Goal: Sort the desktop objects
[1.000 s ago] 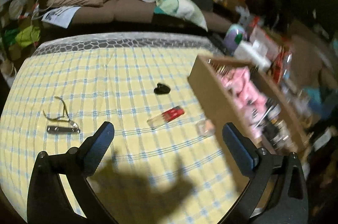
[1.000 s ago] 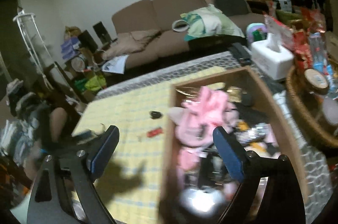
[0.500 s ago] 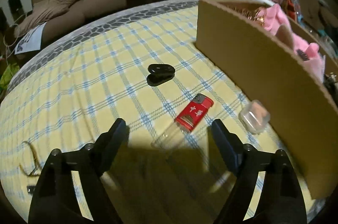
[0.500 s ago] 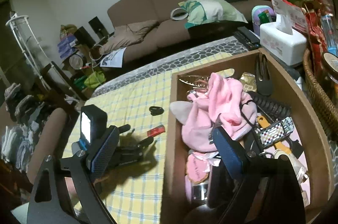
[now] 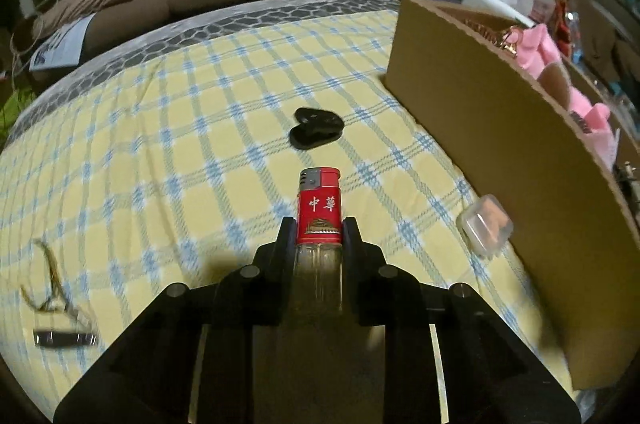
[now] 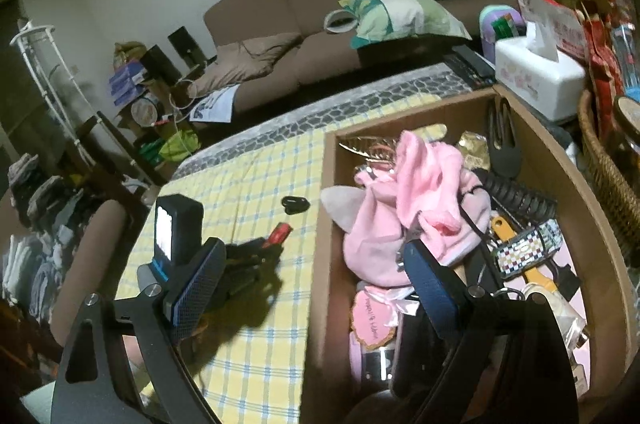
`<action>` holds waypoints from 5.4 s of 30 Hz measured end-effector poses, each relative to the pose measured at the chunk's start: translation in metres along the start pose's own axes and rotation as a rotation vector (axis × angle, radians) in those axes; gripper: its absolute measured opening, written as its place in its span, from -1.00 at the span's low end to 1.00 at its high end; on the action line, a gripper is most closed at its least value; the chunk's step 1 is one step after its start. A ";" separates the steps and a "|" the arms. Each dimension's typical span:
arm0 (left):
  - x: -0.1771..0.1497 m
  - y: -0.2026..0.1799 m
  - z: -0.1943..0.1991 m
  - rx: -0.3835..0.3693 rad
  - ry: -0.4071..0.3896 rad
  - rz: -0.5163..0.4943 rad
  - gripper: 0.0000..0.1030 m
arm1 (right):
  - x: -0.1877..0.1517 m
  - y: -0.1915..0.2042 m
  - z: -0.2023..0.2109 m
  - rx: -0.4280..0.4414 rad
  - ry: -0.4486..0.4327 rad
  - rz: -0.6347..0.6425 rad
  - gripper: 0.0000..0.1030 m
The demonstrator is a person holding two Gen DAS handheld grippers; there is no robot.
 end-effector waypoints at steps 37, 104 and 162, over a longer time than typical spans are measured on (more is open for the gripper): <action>-0.157 0.216 0.186 -0.072 -0.249 0.560 -0.59 | -0.049 0.258 -0.270 0.154 0.351 0.730 -0.10; -0.141 0.172 0.176 -0.060 -0.225 0.493 -0.59 | -0.024 0.190 -0.247 0.022 0.308 0.141 -0.06; -0.141 0.145 0.117 -0.014 -0.103 0.407 -0.59 | -0.054 0.155 -0.237 -0.079 0.246 0.303 0.76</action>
Point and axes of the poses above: each gripper's, at about its wrist camera, not at the fingertips, and z roughly against the way its jaws point, y to its left, x to its top, the point moved 6 cm from there along -z, roughly the way its jaws point, and after that the axes turned 11 degrees about y, right-handed, at the moved point
